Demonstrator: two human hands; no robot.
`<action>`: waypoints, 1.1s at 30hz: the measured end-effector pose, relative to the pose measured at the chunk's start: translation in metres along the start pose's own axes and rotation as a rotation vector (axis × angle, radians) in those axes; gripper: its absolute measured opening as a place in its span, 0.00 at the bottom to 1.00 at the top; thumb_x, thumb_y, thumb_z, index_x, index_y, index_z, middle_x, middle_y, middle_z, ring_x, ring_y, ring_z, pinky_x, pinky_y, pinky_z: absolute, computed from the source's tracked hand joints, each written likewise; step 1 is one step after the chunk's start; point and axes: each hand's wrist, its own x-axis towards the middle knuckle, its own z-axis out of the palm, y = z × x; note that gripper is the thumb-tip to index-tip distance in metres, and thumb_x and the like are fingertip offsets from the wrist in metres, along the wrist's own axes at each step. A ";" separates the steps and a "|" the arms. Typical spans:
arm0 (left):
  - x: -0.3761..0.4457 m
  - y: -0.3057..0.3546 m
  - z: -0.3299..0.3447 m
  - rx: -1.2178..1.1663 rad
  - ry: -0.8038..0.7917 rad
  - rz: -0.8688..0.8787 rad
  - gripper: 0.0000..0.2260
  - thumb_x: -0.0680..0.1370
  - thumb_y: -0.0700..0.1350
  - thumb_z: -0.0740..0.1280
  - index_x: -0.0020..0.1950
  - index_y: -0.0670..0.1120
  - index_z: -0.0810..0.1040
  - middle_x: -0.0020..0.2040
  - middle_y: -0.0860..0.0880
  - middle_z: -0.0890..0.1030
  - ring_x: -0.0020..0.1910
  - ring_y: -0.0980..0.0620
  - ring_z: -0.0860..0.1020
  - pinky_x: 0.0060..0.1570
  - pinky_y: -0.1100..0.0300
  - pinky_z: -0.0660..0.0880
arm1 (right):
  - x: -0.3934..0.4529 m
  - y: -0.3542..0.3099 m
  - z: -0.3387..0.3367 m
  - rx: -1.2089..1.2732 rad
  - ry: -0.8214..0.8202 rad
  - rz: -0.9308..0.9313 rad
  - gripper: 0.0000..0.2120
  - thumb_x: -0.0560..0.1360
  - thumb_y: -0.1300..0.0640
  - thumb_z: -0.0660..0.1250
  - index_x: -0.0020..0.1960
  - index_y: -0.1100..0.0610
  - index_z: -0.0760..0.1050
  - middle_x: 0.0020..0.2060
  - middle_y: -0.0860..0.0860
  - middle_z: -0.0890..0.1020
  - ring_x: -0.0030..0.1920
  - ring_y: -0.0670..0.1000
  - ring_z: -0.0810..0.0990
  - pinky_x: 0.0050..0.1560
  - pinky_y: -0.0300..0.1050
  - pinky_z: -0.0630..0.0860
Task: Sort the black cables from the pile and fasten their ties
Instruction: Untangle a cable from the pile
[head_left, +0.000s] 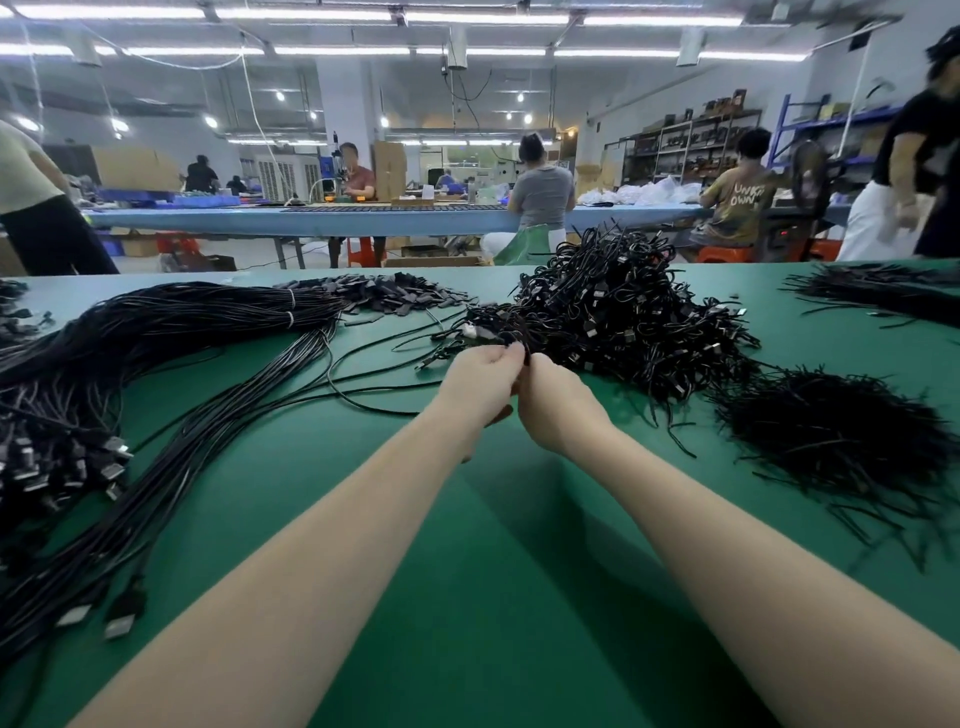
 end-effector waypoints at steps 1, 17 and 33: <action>-0.003 -0.004 0.004 0.108 0.067 0.091 0.11 0.81 0.47 0.61 0.51 0.41 0.79 0.48 0.47 0.79 0.49 0.49 0.78 0.56 0.48 0.74 | 0.003 0.005 -0.002 -0.018 -0.020 -0.015 0.05 0.80 0.57 0.51 0.48 0.56 0.63 0.47 0.55 0.74 0.51 0.60 0.76 0.44 0.49 0.67; -0.025 -0.038 0.013 1.692 0.204 0.814 0.04 0.67 0.46 0.69 0.33 0.49 0.77 0.29 0.53 0.76 0.26 0.55 0.76 0.25 0.63 0.68 | -0.026 0.029 -0.057 -1.072 0.006 -0.682 0.12 0.81 0.56 0.51 0.60 0.55 0.69 0.56 0.51 0.76 0.56 0.55 0.74 0.50 0.49 0.64; -0.007 -0.068 -0.027 0.712 0.089 0.411 0.15 0.84 0.48 0.51 0.37 0.48 0.59 0.31 0.48 0.70 0.30 0.49 0.68 0.29 0.54 0.57 | -0.018 0.110 -0.080 -0.322 -0.316 0.368 0.12 0.78 0.53 0.65 0.48 0.63 0.78 0.32 0.54 0.78 0.29 0.51 0.74 0.25 0.39 0.71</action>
